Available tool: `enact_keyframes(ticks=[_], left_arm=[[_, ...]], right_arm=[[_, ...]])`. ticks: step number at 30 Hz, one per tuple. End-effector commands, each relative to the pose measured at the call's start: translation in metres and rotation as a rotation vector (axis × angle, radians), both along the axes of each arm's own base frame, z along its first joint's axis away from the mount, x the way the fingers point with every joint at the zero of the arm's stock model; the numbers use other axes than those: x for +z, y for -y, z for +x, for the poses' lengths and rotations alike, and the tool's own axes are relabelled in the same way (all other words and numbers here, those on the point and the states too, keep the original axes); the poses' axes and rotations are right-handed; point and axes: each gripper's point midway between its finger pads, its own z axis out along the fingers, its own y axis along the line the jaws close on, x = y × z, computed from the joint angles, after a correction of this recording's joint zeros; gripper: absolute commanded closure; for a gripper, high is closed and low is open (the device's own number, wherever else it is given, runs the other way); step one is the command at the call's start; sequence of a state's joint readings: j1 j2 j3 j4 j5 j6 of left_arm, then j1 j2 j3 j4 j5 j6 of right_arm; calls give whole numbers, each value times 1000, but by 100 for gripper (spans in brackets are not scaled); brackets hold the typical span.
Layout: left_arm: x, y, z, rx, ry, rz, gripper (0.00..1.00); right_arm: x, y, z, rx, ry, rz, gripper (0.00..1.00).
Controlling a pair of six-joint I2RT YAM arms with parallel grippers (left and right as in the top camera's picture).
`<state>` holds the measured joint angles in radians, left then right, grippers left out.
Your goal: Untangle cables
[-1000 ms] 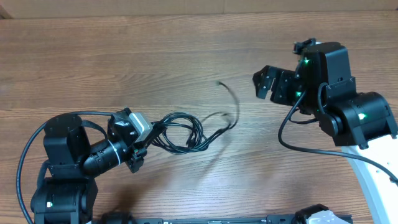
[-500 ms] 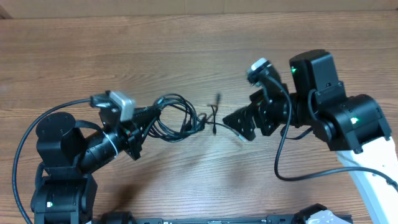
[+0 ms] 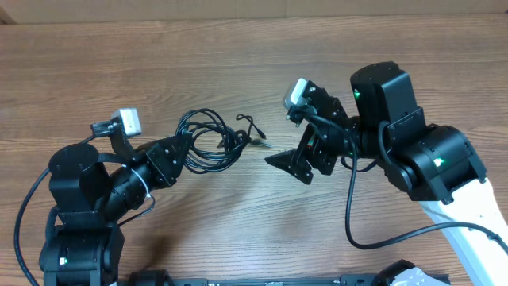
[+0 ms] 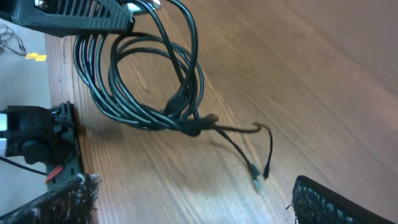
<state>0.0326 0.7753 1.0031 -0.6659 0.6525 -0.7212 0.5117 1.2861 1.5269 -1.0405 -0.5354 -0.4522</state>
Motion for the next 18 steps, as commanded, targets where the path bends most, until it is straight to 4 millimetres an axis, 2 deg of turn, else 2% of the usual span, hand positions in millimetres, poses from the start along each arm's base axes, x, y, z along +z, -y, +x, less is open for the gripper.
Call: enact_keyframes(ticks=[1,4,7,8,9,11,12,16,18], left_arm=[[16,13,-7,-46,-27,-127,96],[25,19,-10,-83,-15,-166,96],[32,25,-14,-125,-15,-209,96],[35,27,-16,-140,-10,-217,96],[37,28,-16,-150,-5,-223,96],[38,29,-17,-157,3,-224,96],[38,29,-17,-157,2,-224,96],[38,29,-17,-161,1,-225,96],[38,29,-17,-161,1,-225,96]], right_arm=[[7,-11,3,56,56,-4,2],[-5,-19,9,69,29,-17,8],[-14,-25,15,80,4,-19,10],[-16,-27,16,84,-3,-19,14],[-18,-29,17,90,-9,-16,28],[-19,-31,20,91,-9,-15,68],[-20,-31,21,91,-8,-14,73],[-17,-33,21,98,-2,-1,78],[-16,-34,20,103,-2,4,76]])
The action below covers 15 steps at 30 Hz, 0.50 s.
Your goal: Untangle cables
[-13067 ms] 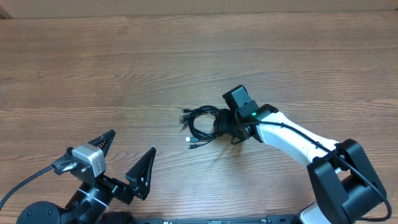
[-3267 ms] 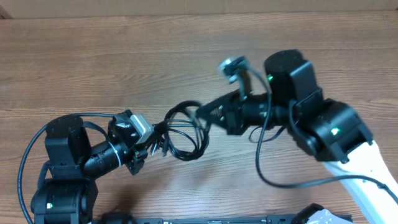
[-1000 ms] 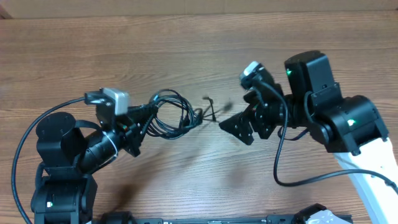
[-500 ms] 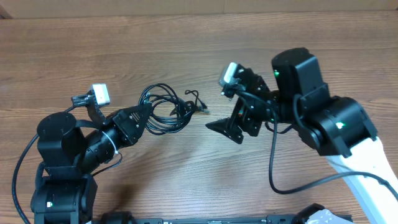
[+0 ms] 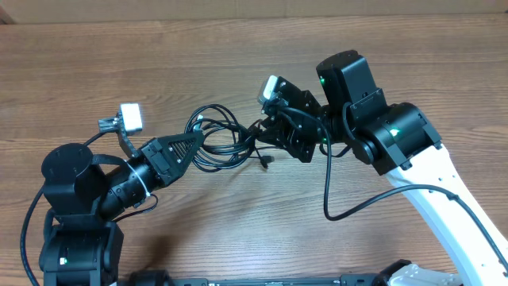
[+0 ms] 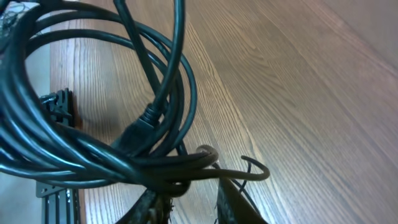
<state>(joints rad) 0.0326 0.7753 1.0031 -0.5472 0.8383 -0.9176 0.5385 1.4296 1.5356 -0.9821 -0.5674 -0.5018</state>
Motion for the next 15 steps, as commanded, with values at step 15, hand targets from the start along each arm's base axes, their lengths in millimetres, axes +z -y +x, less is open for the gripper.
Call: enact_keyframes(ticks=[15], left_arm=[[-7,7,9,-56,-63,-31,96]], right_arm=[[32,-15,-4,75,70,114,34]])
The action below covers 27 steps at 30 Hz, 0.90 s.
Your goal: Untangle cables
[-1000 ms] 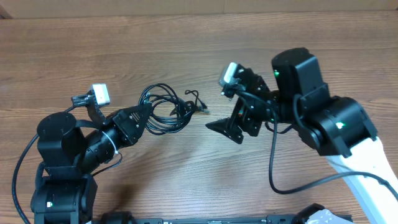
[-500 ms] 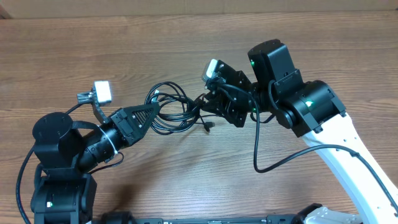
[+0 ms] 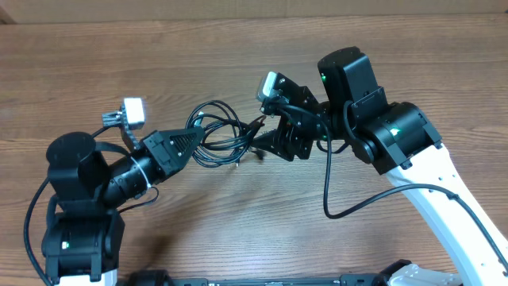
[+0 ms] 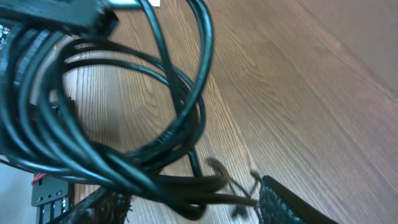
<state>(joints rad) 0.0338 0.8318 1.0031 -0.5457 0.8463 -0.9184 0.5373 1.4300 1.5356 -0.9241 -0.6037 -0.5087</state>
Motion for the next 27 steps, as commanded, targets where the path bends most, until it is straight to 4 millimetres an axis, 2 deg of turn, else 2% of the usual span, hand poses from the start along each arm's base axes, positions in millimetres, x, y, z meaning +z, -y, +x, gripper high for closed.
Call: enact_keyframes(ticks=[1,3,6,7,9,10,11,17,24,27], left_arm=[[4,7,-4,-57,-10,-31,96],[4,8,-5,-66,-13,-35,96],[5,9,-6,-73,-9,-35,96],[5,10,-6,-76,-10,-36,96],[5,10,-7,-81,-10,-38,96],[5,10,-7,-81,-10,-38,96],[5,10,-7,-81,-10,-38,96],[5,10,-7,-84,-9,-39,96],[5,11,-8,-96,14,-22,96],[5,11,-8,-100,23,-15,93]], right_arm=[[22,-8,-6,48,34,66,31],[24,-9,-4,48,46,73,29],[28,-11,-2,49,64,84,49],[29,-11,-2,49,69,87,58],[31,-13,-3,62,72,101,69],[33,-14,-4,70,73,109,79],[34,-15,-4,73,75,114,96],[34,-14,-2,62,77,110,96],[24,3,24,-88,145,5,96],[27,7,24,-104,157,-2,96]])
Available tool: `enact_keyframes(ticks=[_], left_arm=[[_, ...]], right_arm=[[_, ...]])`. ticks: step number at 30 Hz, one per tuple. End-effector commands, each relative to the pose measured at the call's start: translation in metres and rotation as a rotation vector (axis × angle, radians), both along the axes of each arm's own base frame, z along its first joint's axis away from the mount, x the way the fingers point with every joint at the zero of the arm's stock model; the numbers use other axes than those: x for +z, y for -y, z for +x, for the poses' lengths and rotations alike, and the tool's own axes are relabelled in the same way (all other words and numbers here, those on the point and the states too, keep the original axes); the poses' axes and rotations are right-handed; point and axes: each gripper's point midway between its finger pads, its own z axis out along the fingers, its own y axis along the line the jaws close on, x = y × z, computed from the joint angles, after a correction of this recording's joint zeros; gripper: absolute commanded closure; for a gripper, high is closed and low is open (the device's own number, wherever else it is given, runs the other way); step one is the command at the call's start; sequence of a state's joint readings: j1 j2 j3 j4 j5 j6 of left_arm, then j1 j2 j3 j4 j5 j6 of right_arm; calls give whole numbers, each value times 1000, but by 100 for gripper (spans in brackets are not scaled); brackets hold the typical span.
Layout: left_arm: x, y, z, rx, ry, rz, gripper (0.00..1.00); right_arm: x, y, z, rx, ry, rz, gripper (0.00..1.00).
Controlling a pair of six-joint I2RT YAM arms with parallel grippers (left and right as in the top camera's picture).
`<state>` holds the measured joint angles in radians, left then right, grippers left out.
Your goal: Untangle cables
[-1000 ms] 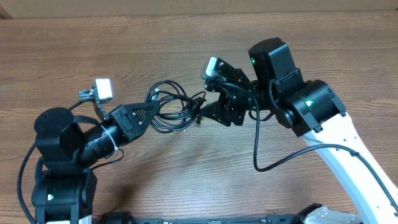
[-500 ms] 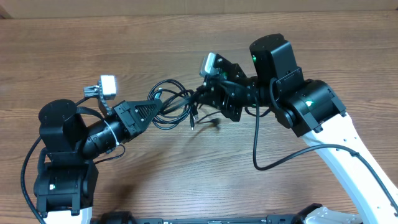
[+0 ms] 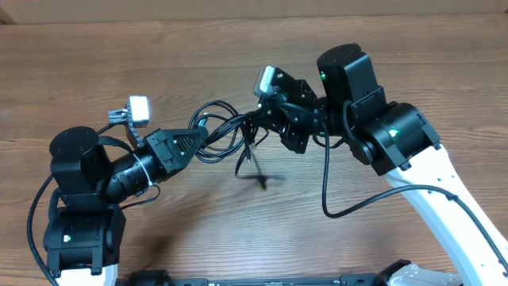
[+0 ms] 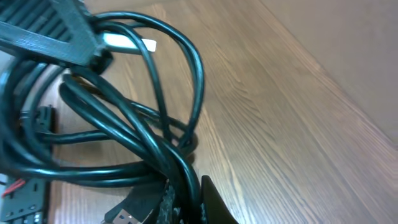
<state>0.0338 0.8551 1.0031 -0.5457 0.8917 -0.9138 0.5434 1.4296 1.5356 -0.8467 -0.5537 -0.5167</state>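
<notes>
A tangled bundle of black cables (image 3: 221,129) hangs between my two grippers above the wooden table. My left gripper (image 3: 198,137) is shut on the bundle's left side. My right gripper (image 3: 262,117) is shut on several strands at the bundle's right end. A thin cable end (image 3: 244,156) dangles below the bundle. In the right wrist view the cable loops (image 4: 134,134) fill the left half, and the strands run down between my right gripper (image 4: 186,200), whose jaws are pressed onto them. A USB plug (image 4: 121,215) pokes out beside them. The left gripper's fingers (image 4: 56,28) grip the loops at upper left.
The wooden table (image 3: 413,48) spreads on all sides. The dangling end casts a shadow (image 3: 262,179) on the wood below. The right arm's own black cord (image 3: 337,208) loops down toward the front edge.
My right gripper was open around the strands at the bundle's right end; now it is shut on them. The bundle sits higher, and the thin end dangles free above the table.
At first my left gripper held the bundle lying on the table and my right gripper stood open well to the right. Then the right gripper was at the bundle's right end, then open around its strands. Now both grippers hold the bundle raised.
</notes>
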Motion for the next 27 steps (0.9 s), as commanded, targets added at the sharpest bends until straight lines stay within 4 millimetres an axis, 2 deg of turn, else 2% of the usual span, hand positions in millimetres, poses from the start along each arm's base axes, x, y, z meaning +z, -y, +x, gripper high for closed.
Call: enact_keyframes(ticks=[1,4,7,16,21,27], left_arm=[[9,6,-8,-56,45,0,91],[9,6,-8,-56,45,0,89],[9,6,-8,-59,57,9,77],[9,6,-8,-71,94,37,80],[10,6,-7,-115,252,153,68],[14,5,-5,-150,420,268,58]], right_arm=[[19,10,9,-77,70,-6,96],[24,12,6,-78,83,1,96],[28,13,4,-80,87,8,96],[27,13,2,-120,13,36,96],[25,14,1,-145,-34,43,96],[15,19,-3,-158,-69,7,96]])
